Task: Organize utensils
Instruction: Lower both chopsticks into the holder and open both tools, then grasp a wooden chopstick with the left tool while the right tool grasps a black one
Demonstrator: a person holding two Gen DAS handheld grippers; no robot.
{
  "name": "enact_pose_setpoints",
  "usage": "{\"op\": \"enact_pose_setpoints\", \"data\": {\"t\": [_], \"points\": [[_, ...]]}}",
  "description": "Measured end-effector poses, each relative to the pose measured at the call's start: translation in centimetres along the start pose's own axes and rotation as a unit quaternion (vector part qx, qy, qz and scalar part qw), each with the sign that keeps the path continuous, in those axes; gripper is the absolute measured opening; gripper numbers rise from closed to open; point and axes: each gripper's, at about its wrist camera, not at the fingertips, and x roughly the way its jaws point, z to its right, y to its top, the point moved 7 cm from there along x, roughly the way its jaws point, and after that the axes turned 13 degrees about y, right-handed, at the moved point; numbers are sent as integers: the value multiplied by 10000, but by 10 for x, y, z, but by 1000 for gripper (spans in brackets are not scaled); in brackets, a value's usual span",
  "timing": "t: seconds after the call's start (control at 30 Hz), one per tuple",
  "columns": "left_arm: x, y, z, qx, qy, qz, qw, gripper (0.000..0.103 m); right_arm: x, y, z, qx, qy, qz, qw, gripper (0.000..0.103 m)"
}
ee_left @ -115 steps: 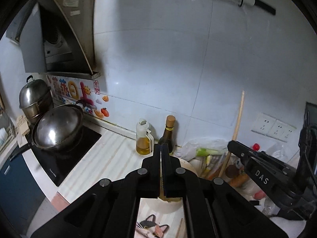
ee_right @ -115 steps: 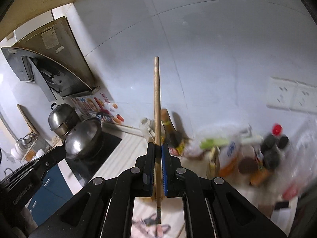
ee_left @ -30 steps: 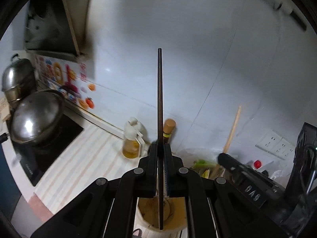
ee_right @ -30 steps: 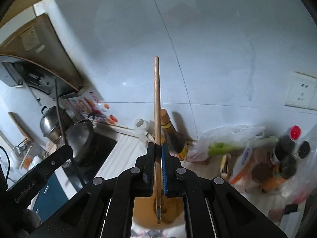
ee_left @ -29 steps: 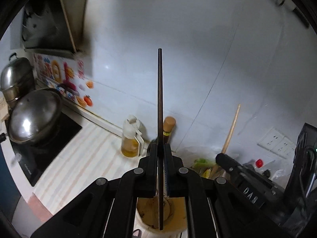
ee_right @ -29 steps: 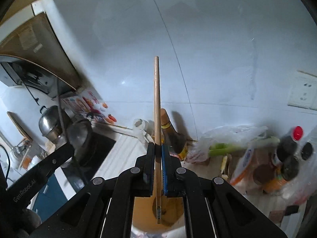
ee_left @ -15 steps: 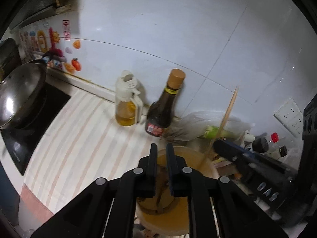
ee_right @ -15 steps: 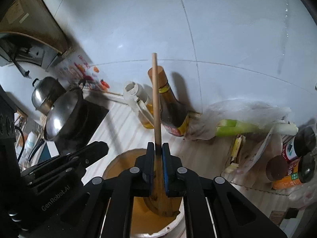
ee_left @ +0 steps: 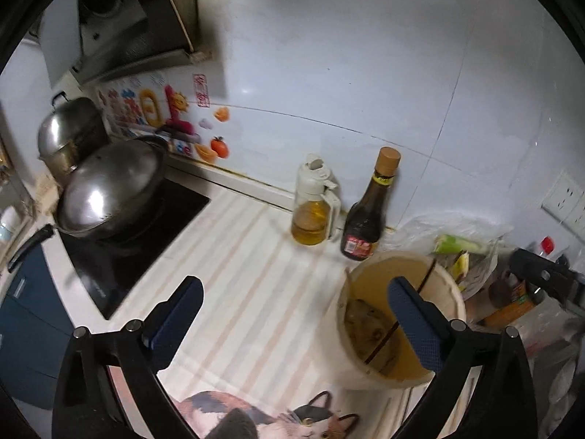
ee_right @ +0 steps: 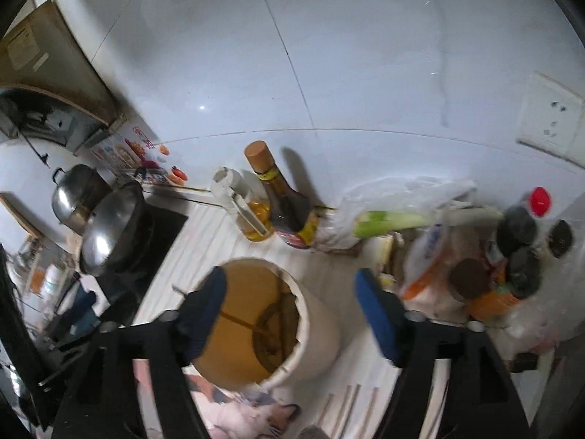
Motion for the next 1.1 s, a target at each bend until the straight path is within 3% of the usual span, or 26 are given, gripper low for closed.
{"op": "enact_pose_setpoints", "data": {"t": [0.03,0.07,0.3,0.43,0.63,0.7,0.73,0.77,0.87,0.93,1.1], "points": [[-2,-4,-1,-2,24,-1,10000,103,-3,-4,1,-23,-27,-3,10000,98],[-5,-8,-3,-19,43,3,10000,103,-9,-12,2,-25,-75,12,10000,100],[-31,-49,1,84,-11,13,10000,103,-41,-59,21,191,-278,252,9991,103],[-36,-89,17,405,215,-107,9989,103,-53,-95,46,366,-530,266,9976,103],[-14,-158,54,881,209,-658,9937,103,-49,-163,101,859,-841,-206,9925,102],[-2,-180,65,1046,208,-844,9907,103,-46,-185,121,1083,-963,-392,9887,85],[6,-192,72,1159,198,-963,9884,103,-43,-196,132,1204,-1034,-527,9859,67],[13,-203,79,1243,183,-1074,9862,102,-41,-209,145,1350,-1083,-659,9827,57],[37,-236,97,1507,79,-1484,9773,93,-34,-238,174,1719,-1060,-946,9748,51],[50,-254,109,1666,13,-1727,9708,81,-32,-250,186,1849,-1083,-1082,9708,48],[73,-279,133,2028,-14,-2048,9576,78,-22,-274,214,2090,-1156,-1376,9613,48]]}}
